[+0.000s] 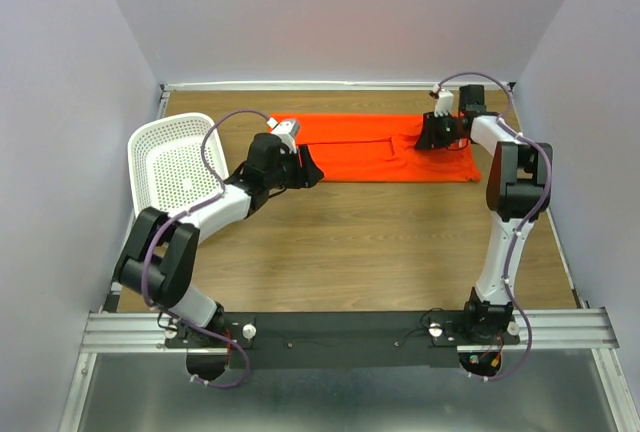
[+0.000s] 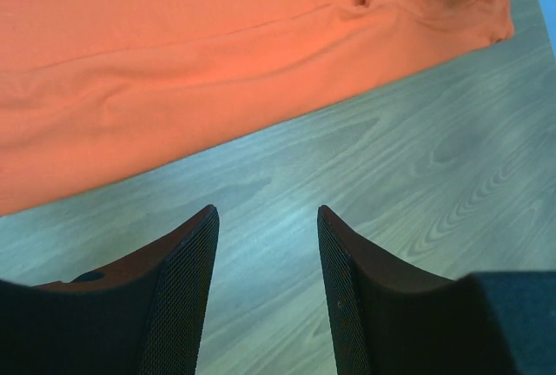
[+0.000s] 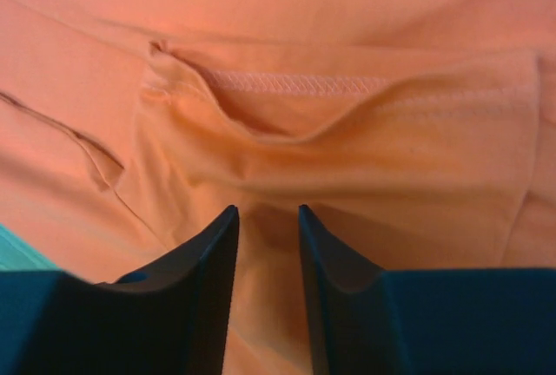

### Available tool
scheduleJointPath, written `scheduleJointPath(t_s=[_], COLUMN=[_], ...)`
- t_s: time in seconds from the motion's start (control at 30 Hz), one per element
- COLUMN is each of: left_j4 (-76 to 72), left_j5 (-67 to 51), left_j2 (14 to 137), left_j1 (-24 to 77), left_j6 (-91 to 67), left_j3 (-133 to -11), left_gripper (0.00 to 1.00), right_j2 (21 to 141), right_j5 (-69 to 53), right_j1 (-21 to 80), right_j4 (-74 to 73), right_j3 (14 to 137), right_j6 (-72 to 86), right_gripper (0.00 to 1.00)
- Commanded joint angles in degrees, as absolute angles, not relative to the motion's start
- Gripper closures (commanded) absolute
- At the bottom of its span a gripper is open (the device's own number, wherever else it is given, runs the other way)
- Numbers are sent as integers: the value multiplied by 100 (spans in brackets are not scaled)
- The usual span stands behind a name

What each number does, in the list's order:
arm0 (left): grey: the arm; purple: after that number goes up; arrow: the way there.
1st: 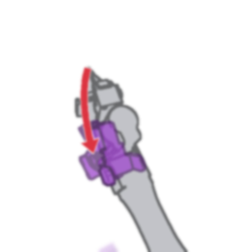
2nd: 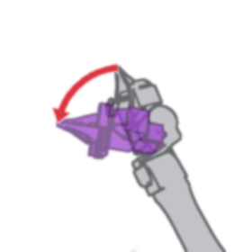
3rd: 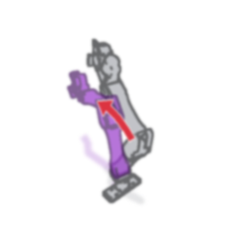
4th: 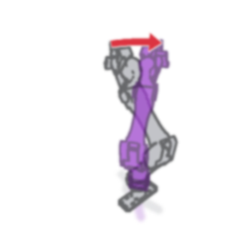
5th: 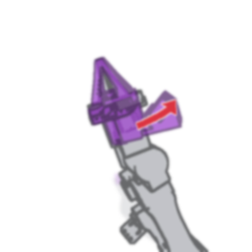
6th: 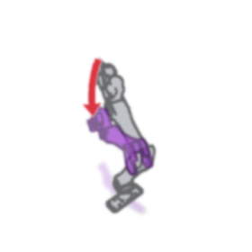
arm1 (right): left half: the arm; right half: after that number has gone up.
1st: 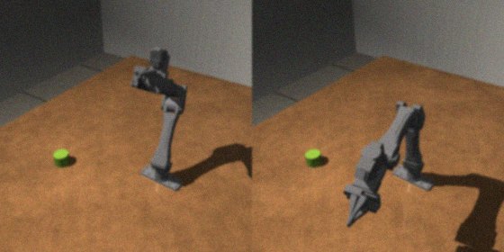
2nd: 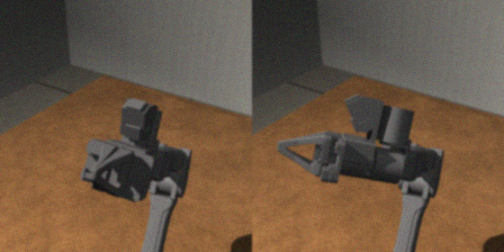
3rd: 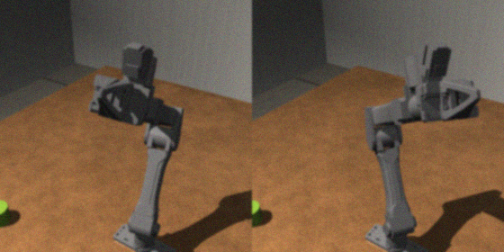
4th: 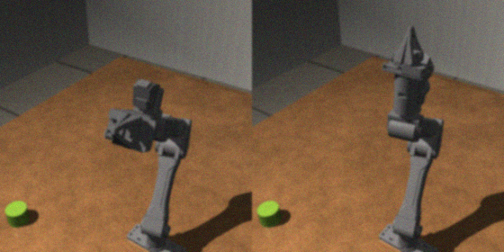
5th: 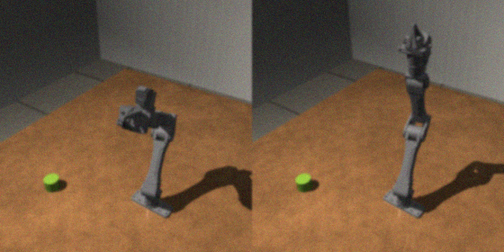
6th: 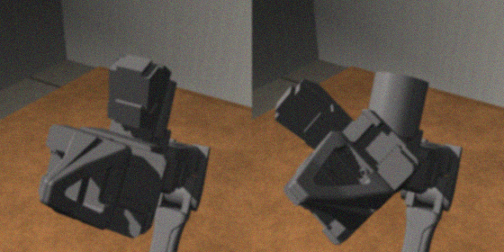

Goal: Fold and stack the t-shirts
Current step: Fold the tshirt

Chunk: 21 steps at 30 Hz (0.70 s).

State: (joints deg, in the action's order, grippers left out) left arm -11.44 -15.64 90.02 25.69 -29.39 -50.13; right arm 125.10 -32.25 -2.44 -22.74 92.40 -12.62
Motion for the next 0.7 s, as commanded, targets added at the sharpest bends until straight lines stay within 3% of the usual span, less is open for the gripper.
scheduleJointPath(t_s=[0.0,0.3,0.67], left_j4=[-1266,-1275,-1204], left_j5=[-1397,-1503,-1520], left_j2=[8404,7542,7154], left_j1=[2584,2584,2584], left_j6=[-2874,-3111,-3129], left_j3=[-4668,-4123,-3815], left_gripper=[43,43,43], right_j2=[12594,13342,12955], right_j5=[-3243,-3094,-3094], right_j1=[-106,-70,-70], right_j4=[-2250,-2460,-2470], right_j3=[9851,10661,10503], right_j6=[-1099,-809,-1063], right_gripper=[57,64,58])
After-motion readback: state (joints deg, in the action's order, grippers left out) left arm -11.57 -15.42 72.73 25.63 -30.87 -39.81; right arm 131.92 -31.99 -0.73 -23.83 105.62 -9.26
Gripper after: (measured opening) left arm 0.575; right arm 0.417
